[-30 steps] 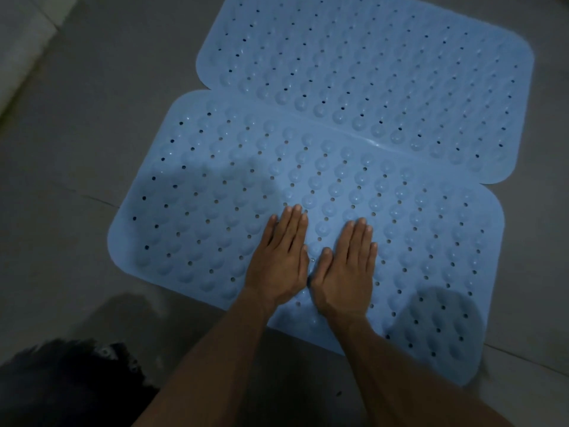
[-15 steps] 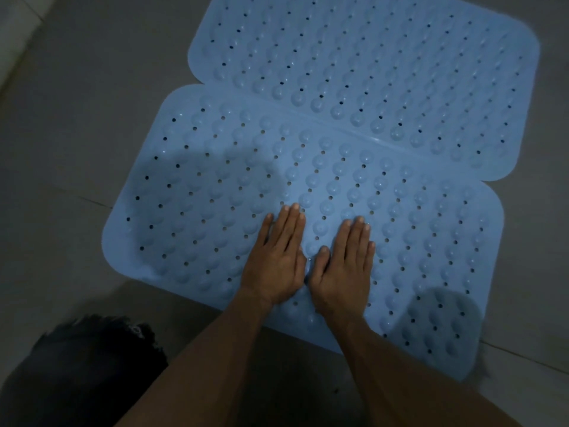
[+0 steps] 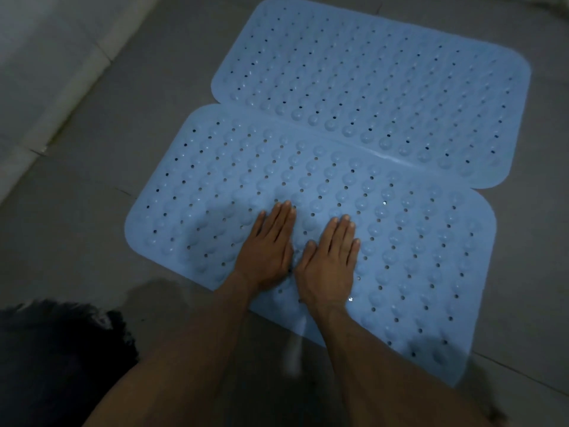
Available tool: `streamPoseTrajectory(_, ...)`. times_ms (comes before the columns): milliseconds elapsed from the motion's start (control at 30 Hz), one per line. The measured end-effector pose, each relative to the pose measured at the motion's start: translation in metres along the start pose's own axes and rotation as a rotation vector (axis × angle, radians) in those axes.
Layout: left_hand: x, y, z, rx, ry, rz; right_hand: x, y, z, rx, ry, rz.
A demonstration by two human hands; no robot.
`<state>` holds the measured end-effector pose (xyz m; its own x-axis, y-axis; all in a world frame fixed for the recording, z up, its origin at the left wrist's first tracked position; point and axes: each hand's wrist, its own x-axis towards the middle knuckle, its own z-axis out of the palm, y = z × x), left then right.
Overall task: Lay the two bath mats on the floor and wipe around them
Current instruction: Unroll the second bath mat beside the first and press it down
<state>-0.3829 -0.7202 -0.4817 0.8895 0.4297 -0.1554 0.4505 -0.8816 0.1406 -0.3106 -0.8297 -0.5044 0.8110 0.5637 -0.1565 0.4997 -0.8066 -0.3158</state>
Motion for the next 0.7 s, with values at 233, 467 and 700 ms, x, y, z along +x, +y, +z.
streamPoseTrajectory(233, 0.021, 0.026, -0.09, 0.216, -0.555, -0.096, 0.024, 0.018, -0.072, 0.16, -0.476, -0.081)
streamPoseTrajectory(467, 0.021, 0.081, -0.208, 0.24, -0.69, -0.185, 0.024, 0.023, -0.221, 0.007, -0.641, -0.191)
streamPoseTrajectory(700, -0.018, 0.13, -0.367, 0.102, -0.643, -0.31, 0.013, -0.016, -0.408, -0.06, -0.658, -0.281)
